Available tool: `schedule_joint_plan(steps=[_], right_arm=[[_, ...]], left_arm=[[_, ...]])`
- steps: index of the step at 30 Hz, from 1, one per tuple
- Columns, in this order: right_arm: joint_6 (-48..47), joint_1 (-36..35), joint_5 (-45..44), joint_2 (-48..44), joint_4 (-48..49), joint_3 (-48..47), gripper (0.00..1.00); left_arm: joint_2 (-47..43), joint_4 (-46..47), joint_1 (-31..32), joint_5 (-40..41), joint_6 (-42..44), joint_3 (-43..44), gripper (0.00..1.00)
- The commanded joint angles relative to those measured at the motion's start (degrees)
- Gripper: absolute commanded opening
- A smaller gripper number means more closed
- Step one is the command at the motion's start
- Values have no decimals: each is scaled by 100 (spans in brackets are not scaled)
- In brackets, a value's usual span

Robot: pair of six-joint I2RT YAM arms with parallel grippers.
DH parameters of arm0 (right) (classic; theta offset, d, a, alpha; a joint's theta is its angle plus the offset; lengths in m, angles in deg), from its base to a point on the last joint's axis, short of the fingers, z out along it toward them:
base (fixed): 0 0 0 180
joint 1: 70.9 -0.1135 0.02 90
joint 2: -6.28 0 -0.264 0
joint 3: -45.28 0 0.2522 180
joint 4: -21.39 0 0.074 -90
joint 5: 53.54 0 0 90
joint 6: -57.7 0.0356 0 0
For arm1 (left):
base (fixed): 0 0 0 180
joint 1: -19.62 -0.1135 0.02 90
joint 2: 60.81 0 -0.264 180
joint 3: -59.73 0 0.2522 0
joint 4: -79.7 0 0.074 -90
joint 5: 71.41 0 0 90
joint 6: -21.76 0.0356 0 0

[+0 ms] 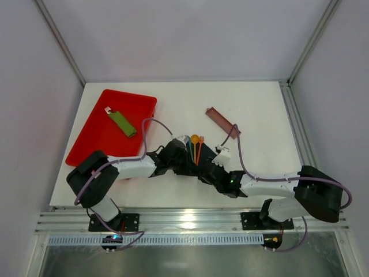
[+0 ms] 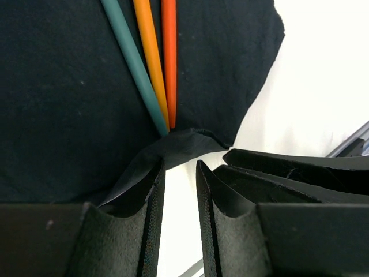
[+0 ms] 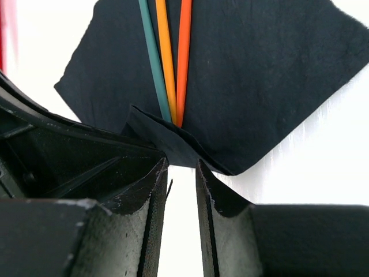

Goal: Place the utensils on the paper napkin and roll it up

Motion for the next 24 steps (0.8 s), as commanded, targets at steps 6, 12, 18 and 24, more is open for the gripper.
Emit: schedule_joint_plan(steps=[6, 12, 18, 24], right_arm=[[108, 174, 6, 208, 336, -116, 27], [285, 174, -3, 313, -24, -186, 27], [320, 175, -73, 419, -165, -230, 27], [311, 236, -82, 463, -253, -257, 27]], left_arm=[[68, -28, -10, 114, 209, 301, 27], [15, -98, -19, 122, 218, 318, 28], [-29, -239, -19, 202, 306, 274, 28], [-196, -318, -19, 438, 402, 151, 28]])
